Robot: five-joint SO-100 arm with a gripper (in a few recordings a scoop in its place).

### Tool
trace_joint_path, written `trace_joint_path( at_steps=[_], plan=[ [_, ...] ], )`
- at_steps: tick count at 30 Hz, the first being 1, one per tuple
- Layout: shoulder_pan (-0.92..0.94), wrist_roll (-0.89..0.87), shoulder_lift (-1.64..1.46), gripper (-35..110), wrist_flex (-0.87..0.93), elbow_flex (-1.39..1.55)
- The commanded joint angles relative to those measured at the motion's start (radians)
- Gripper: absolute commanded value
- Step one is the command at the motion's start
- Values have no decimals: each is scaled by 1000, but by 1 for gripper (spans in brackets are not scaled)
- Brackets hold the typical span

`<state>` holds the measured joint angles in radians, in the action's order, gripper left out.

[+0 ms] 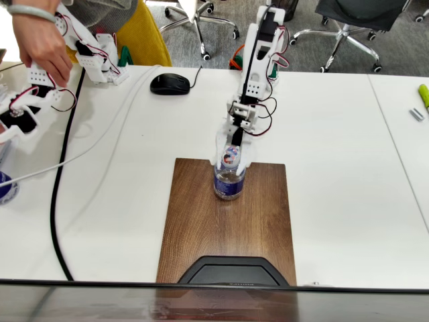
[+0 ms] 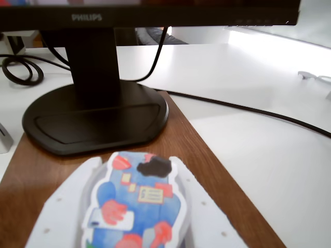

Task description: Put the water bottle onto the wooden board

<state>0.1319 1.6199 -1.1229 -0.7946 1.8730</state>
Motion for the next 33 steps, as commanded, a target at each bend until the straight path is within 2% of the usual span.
trace_joint_path(
  at_steps=[1, 14, 21, 24, 28, 33],
  plan=[
    [-11, -5, -12, 0, -40, -58],
    [-23, 8, 11, 2, -41, -61],
    [-15, 54, 11, 28, -15, -61],
    [-3, 54, 9, 53, -5, -57],
    [8, 60, 9, 75, -3, -55],
    [9, 75, 9, 83, -3, -55]
  ],
)
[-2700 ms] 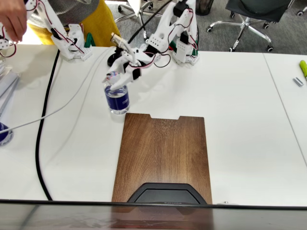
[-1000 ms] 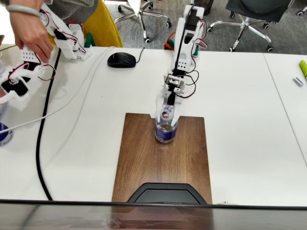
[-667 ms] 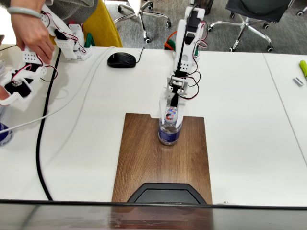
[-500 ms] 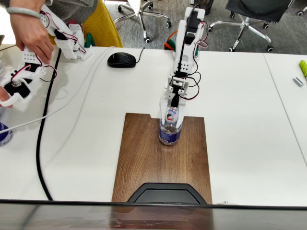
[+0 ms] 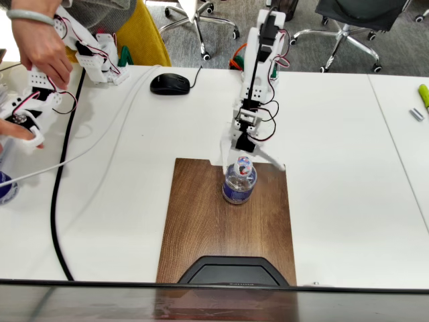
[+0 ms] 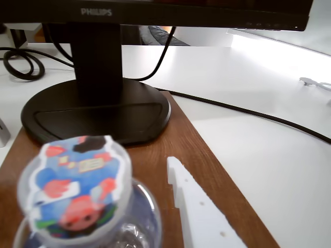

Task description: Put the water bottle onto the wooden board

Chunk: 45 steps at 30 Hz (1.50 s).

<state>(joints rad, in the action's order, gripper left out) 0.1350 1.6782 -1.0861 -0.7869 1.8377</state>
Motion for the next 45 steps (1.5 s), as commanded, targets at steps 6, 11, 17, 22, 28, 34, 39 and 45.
trace_joint_path(
  at_steps=[6, 11, 17, 22, 28, 34, 39, 45],
  plan=[
    [11, 26, -34, 83, -9, -20],
    [34, 40, -91, 83, 8, 25],
    [67, 40, -285, 83, 57, 170],
    [81, 11, -480, 83, 91, 324],
    [81, -25, -706, 82, 146, 511],
    [86, -28, -911, 81, 272, 669],
    [87, -31, -1117, 81, 331, 833],
    [87, -28, -1313, 81, 388, 951]
  ],
)
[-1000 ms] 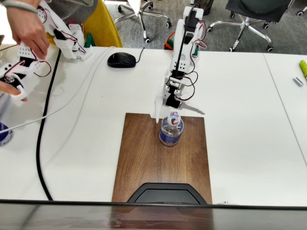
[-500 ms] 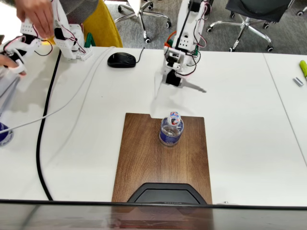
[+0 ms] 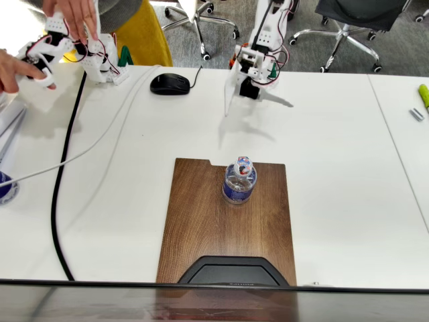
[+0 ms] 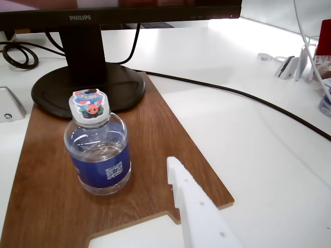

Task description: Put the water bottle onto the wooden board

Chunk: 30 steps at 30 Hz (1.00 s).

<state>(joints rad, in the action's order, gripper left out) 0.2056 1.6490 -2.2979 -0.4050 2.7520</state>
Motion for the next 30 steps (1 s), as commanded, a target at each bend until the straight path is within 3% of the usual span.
trace_joint_path(
  at_steps=[1, 10, 21, 30],
  plan=[
    [17, 2, -127, 81, 8, 54],
    [2, 15, -417, 80, 124, 201],
    [-11, 48, -643, 79, 140, 347],
    [-11, 67, -770, 78, 295, 351]
  ],
)
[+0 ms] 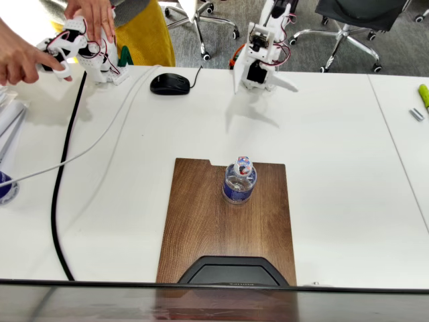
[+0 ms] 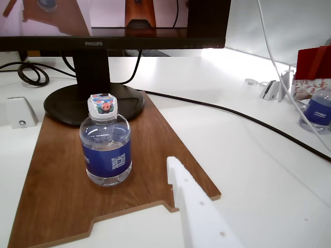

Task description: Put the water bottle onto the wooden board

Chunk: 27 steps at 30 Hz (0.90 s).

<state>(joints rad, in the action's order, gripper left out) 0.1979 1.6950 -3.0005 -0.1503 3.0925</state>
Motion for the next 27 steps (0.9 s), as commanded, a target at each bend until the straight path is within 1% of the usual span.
trace_joint_path(
  at_steps=[1, 5, 10, 11, 12, 13, 14, 18, 19, 21, 23, 27],
  plan=[
    [-5, 26, -103, 78, 72, 11],
    [-5, 44, -281, 78, 176, 11],
    [-5, 91, -295, 75, 21, 11],
    [-5, 124, -295, 72, -9, 11],
    [-11, 216, -295, 61, -21, 11],
    [-18, 290, -295, 44, -40, 11],
    [-23, 307, -295, 37, -78, 11],
    [-41, 302, -295, 32, -258, 11],
    [-46, 301, -295, 25, -298, 11],
    [-54, 279, -295, 8, -365, 11],
    [-55, 253, -295, 2, -410, 11],
    [-52, 158, -295, 0, -488, 12]
  ],
)
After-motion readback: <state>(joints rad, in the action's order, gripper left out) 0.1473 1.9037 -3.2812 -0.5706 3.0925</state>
